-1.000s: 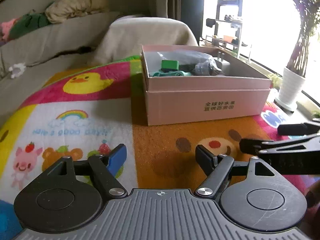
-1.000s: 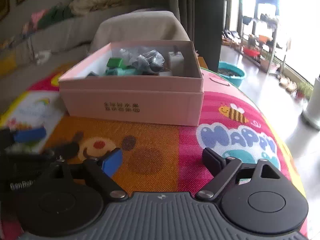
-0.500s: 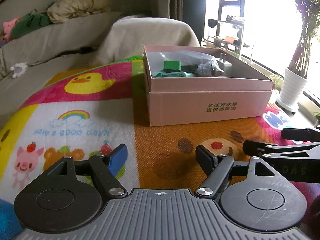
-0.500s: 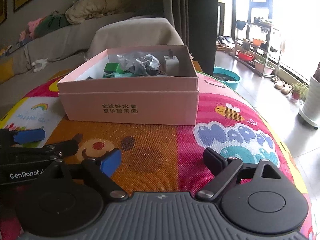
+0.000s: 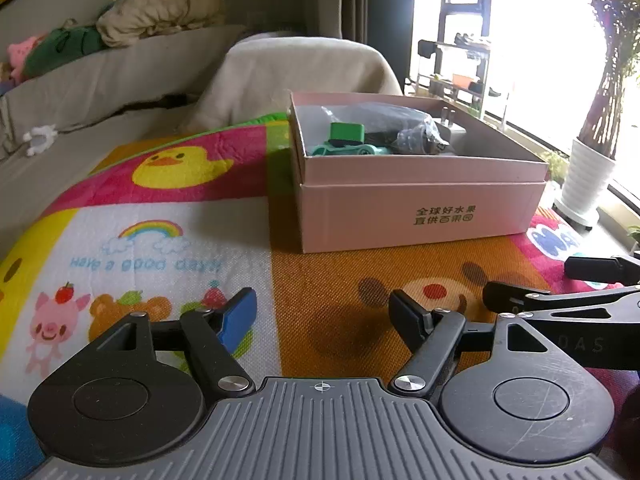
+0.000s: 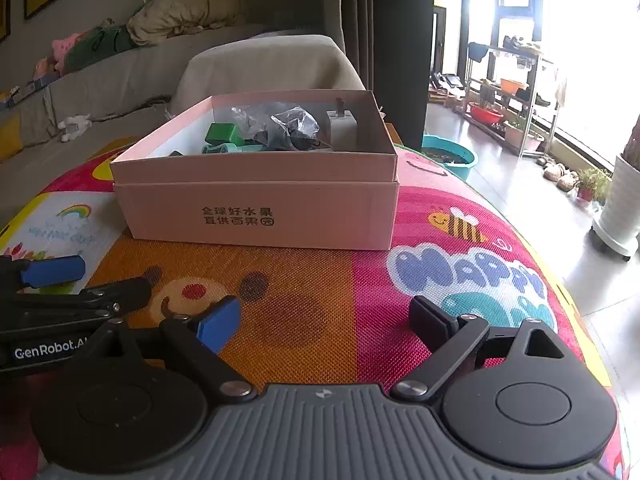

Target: Organize rigid objects

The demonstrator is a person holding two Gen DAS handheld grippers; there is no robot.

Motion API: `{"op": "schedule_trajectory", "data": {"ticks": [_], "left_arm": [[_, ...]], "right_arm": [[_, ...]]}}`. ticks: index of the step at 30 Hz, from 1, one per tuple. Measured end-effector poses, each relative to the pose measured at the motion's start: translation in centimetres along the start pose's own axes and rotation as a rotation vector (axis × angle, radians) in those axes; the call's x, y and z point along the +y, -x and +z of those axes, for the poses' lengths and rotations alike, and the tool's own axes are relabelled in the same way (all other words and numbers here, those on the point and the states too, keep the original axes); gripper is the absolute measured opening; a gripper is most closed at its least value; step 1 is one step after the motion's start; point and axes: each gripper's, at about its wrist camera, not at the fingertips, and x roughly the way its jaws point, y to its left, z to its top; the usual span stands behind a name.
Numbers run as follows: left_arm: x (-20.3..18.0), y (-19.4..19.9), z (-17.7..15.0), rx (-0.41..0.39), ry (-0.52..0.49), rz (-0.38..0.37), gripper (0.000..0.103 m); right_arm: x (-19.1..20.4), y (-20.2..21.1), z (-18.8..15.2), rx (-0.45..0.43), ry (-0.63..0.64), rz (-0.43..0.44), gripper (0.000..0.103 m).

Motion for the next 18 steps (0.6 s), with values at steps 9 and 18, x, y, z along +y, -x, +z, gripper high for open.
{"op": "schedule_trajectory", "data": {"ticks": [9, 18], "left_arm": [[0.18, 0.29, -0.17, -0.002, 0.007, 0.009, 0.077], [-0.24, 0.28, -0.25, -0.001, -0.013, 0.027, 0.078]], "right_arm": [[0.04, 0.03, -0.01, 0.0, 0.006, -0.003, 0.092], [0.0, 0.04, 0.02, 0.0, 0.007, -0.004, 0.092]]}}
